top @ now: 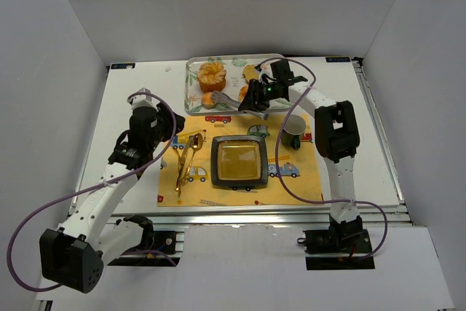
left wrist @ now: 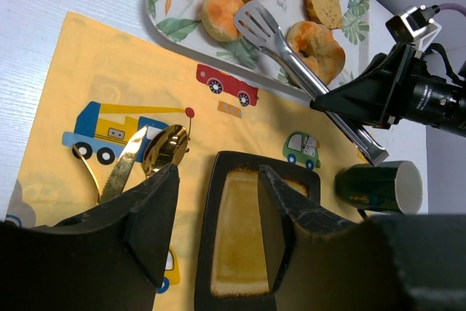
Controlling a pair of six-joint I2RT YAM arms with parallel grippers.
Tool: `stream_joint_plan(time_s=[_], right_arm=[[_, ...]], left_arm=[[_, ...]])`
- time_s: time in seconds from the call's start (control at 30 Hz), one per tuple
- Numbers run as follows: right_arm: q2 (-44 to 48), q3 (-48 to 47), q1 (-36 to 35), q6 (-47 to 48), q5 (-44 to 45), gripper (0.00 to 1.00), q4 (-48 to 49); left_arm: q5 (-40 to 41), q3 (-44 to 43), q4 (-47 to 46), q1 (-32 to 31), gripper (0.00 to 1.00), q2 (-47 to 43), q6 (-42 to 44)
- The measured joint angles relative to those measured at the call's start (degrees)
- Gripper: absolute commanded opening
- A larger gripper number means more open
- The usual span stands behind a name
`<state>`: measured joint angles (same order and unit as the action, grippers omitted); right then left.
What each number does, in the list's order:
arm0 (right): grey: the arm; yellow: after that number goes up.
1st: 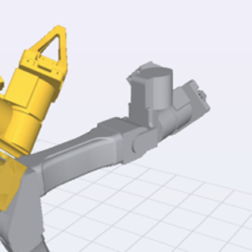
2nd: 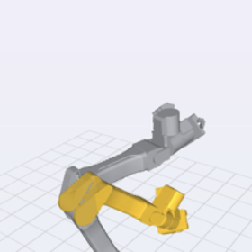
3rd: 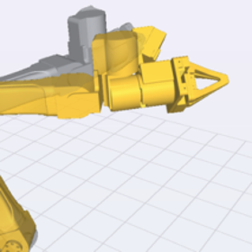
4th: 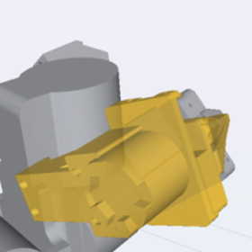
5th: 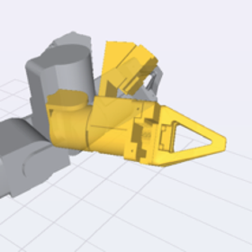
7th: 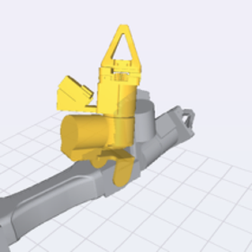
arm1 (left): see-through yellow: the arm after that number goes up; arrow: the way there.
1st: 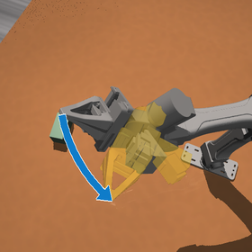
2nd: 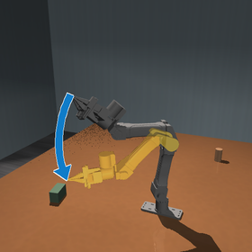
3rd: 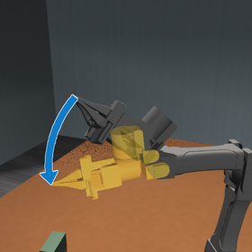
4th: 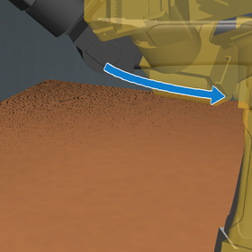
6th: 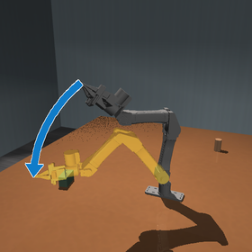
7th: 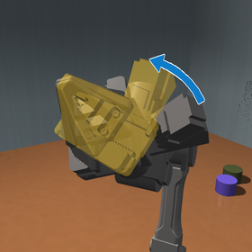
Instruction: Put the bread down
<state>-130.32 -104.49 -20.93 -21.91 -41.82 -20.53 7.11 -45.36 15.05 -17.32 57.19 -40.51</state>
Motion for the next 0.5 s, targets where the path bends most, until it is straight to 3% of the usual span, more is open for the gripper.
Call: stream_joint_plan(time_s=[0.27,0.5], right_arm=[[-0.22,0.00,-0.11,-0.85,-1.11,0.09,1.40],[3.08,2.23,1.05,2.08,-3.04,0.00,0.92]], left_arm=[[0.00,-0.44,-0.04,0.00,0.57,0.28,-0.02],[0.04,-0.42,-0.04,0.00,0.57,-0.79,-0.02]])
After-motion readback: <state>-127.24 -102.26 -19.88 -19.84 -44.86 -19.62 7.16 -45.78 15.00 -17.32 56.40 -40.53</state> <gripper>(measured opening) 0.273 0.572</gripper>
